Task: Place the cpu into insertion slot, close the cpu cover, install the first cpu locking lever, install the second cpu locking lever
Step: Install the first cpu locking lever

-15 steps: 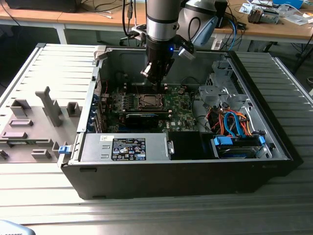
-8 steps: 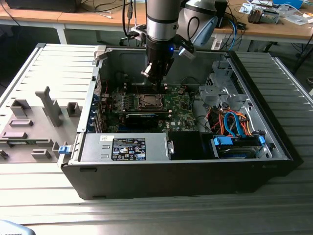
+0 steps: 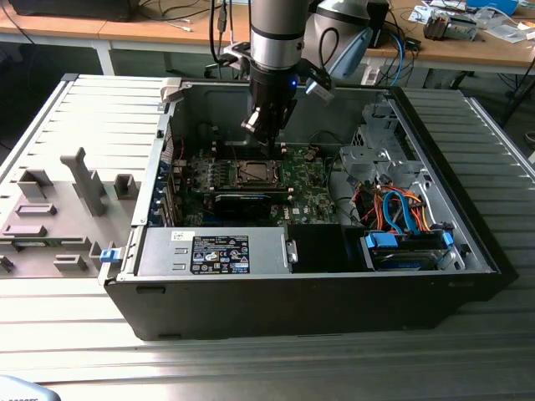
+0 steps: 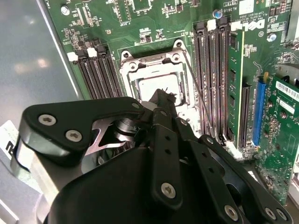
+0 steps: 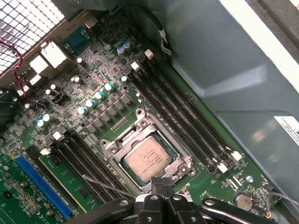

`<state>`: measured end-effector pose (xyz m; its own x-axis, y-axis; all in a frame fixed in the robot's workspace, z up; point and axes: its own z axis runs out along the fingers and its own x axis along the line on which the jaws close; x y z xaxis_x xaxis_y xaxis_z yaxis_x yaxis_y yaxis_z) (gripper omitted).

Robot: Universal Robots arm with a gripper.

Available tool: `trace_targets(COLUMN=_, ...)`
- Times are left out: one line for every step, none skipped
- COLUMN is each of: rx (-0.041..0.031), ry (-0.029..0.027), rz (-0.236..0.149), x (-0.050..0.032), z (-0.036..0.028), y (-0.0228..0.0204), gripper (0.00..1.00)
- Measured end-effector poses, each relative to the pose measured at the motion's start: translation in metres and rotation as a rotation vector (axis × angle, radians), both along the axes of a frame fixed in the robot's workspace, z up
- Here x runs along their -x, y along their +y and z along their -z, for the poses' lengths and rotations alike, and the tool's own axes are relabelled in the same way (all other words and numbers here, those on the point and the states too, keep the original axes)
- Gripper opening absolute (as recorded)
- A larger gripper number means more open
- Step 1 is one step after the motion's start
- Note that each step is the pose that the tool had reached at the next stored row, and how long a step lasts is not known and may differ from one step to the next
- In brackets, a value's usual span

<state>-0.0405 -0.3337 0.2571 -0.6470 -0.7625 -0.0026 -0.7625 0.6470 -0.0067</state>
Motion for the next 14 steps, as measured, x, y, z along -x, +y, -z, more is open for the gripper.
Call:
trace_targets(rx=0.0, ry=0.0, rz=-0.002, x=0.0, z=0.0, y=0.0, gripper=0.11)
trace_targets(rx=0.0, ry=0.0, rz=-0.006, x=0.0, z=0.0, y=0.0, gripper=0.11)
trace_targets(rx=0.0, ry=0.0, rz=-0.008, x=0.0, z=0.0, y=0.0, gripper=0.11)
trace_targets(rx=0.0, ry=0.0, rz=-0.01, x=0.0, z=0.0, y=0.0, gripper=0.11)
trace_targets(rx=0.0, ry=0.0, rz=-0.015, x=0.0, z=0.0, y=0.0, gripper=0.11)
trace_targets(rx=0.0, ry=0.0, rz=-0.021, x=0.0, z=0.0, y=0.0, gripper=0.11)
trace_targets(rx=0.0001, ry=0.0, rz=-0.025, x=0.0, z=0.0, y=0.0, gripper=0.11)
trace_targets(rx=0.0001, ry=0.0, rz=-0.028, x=0.0, z=0.0, y=0.0, gripper=0.11)
trace_targets(rx=0.0001, ry=0.0, rz=-0.031, x=0.0, z=0.0, y=0.0, gripper=0.11)
trace_targets(rx=0.0, ry=0.0, rz=-0.034, x=0.0, z=0.0, y=0.0, gripper=0.11)
trace_targets(rx=0.0, ry=0.0, rz=-0.036, x=0.0, z=0.0, y=0.0, gripper=0.11)
trace_targets(rx=0.0, ry=0.0, rz=-0.039, x=0.0, z=0.0, y=0.0, gripper=0.11)
trace_targets(rx=0.0, ry=0.0, rz=-0.042, x=0.0, z=0.0, y=0.0, gripper=0.11)
trace_targets(rx=0.0, ry=0.0, rz=-0.044, x=0.0, z=0.0, y=0.0, gripper=0.11)
